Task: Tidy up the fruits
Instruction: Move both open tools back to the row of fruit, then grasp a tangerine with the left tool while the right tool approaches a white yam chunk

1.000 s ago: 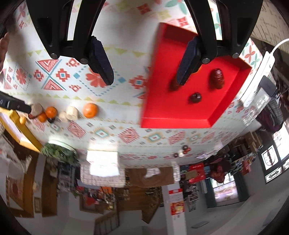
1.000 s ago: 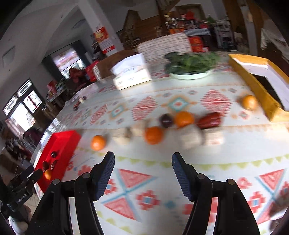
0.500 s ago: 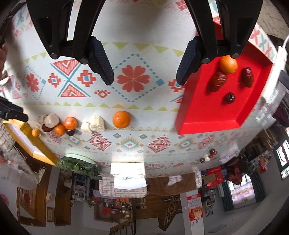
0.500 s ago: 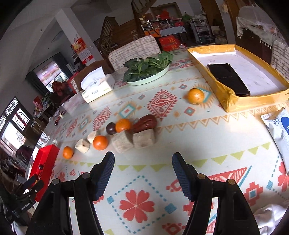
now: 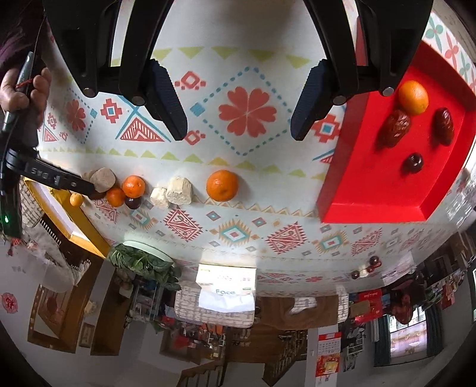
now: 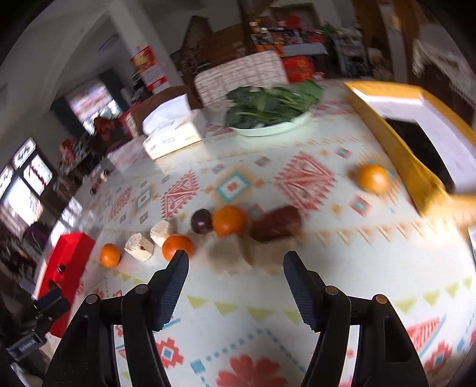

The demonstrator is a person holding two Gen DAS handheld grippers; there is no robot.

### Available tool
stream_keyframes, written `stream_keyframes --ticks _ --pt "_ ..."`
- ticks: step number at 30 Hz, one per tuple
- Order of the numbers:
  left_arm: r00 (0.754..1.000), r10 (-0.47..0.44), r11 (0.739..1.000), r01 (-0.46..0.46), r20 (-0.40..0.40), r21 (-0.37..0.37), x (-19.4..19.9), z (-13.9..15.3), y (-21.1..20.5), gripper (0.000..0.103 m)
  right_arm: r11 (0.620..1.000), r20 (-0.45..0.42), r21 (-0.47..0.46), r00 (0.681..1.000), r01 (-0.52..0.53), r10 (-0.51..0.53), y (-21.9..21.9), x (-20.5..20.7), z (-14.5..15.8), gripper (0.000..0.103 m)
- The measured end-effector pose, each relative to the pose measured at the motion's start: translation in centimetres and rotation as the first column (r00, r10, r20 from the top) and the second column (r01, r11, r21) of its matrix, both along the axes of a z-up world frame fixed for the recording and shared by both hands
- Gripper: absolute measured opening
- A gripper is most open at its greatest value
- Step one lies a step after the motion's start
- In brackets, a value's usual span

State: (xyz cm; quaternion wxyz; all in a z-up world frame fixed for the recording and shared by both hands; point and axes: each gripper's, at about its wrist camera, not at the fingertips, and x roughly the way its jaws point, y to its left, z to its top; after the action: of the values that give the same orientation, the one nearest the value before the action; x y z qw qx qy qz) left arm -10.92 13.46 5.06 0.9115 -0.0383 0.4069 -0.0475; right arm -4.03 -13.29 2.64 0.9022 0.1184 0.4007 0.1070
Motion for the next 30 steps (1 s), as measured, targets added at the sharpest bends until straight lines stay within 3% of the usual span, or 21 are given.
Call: stream_keyframes --ticks 3,10,15,18,20,22,25,30 --pt "1.0 -0.023 0.999 0.023 0.0 0.024 1.2 -0.1 -0.8 0.071 0.993 0.019 -0.115 1.0 -0.011 0.013 1.5 0.9 -0.3 0.073" --pt "0.998 -0.059 0.996 0.06 -0.018 0.066 5.6 -1.6 -2.4 0.071 0.963 0.052 -0.267 0.998 -0.028 0.043 3.2 1.4 -0.8 0.073" --pt "0.998 -0.055 0.99 0.061 -0.044 0.13 8.6 -3.2 -3.1 0.071 0.956 0.054 -0.29 0.997 -0.033 0.051 3.0 1.3 -0.8 0.071" --pt "0.996 -0.054 0.99 0.062 -0.064 0.13 9.8 -4.0 -2.7 0.071 0.958 0.053 -0.286 0.997 -0.033 0.051 2.7 1.1 -0.9 0.07" --pt "0.995 -0.055 0.991 0.065 -0.081 0.118 10.1 -4.2 -2.5 0.058 0.959 0.056 -0.281 0.997 -0.038 0.056 2.7 1.1 -0.8 0.068" --pt "0.995 -0.072 0.99 0.08 -0.073 0.116 10.0 -4.2 -2.6 0.035 0.956 0.052 -0.289 0.997 -0.043 0.061 2.8 0.9 -0.8 0.067" --pt "0.995 -0.079 0.987 0.087 -0.062 0.137 9.9 -4.2 -3.0 0.035 0.957 0.047 -0.286 0.997 -0.037 0.053 2.7 0.7 -0.9 0.067" --pt "0.995 -0.077 0.992 0.083 -0.064 0.098 10.0 -4.2 -2.5 0.035 0.967 0.003 -0.251 0.999 -0.048 0.05 2.2 1.2 -1.6 0.071"
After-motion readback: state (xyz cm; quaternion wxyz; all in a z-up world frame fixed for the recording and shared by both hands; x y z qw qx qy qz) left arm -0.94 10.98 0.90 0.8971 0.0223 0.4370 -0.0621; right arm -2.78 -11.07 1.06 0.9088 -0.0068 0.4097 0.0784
